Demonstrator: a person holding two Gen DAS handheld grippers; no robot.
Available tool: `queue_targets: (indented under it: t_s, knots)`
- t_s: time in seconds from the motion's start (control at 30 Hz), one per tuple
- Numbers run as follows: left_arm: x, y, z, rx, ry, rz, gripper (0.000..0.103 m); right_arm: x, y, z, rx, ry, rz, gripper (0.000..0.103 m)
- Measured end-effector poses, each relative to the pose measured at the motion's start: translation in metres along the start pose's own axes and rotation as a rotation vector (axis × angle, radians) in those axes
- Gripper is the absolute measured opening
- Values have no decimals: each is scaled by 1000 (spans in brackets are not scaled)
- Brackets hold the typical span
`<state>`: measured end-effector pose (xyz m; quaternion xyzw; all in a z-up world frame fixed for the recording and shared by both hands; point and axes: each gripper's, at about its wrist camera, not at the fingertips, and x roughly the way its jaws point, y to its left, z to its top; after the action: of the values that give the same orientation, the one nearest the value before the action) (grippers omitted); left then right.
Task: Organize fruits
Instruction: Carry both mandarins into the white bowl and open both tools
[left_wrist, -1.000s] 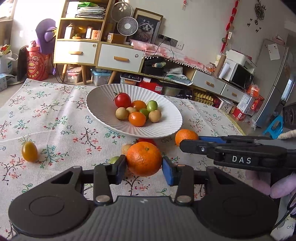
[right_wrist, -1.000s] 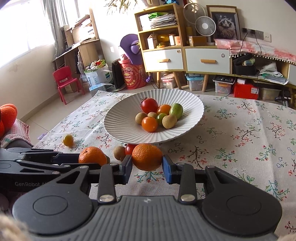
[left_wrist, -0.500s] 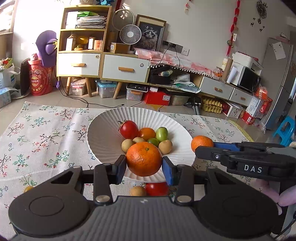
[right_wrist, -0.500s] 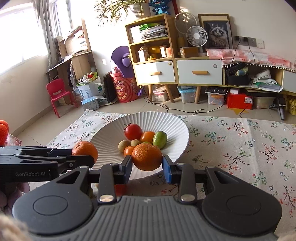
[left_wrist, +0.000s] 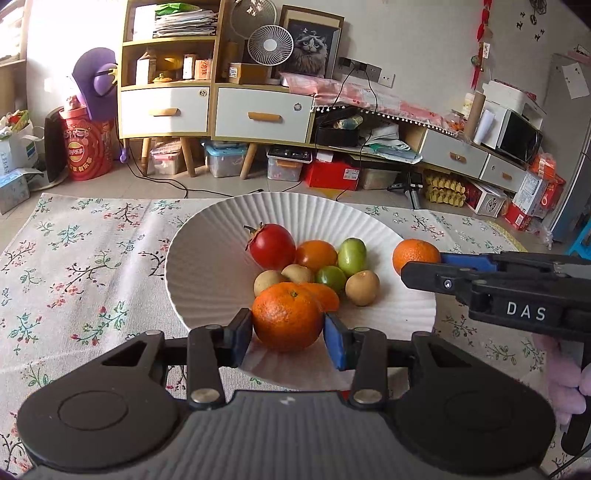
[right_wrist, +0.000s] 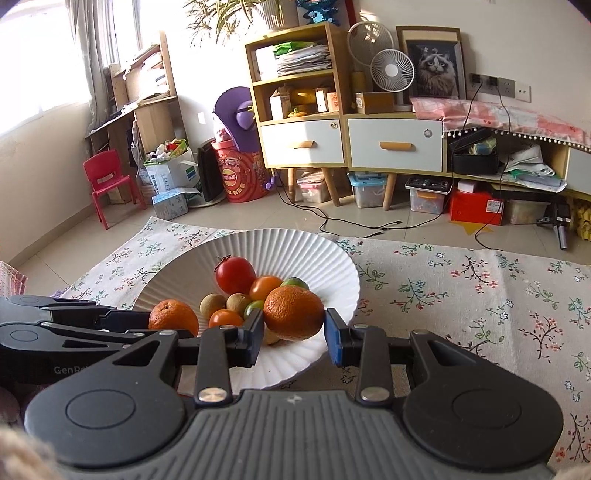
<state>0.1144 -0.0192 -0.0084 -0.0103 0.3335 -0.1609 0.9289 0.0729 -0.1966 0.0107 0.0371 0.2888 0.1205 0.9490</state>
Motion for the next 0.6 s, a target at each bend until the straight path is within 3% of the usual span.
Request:
queue_targets:
  t_s: [0.6]
  knots:
    - [0, 4, 4, -12, -44, -18, 43, 7, -2, 1, -14, 2, -1, 37]
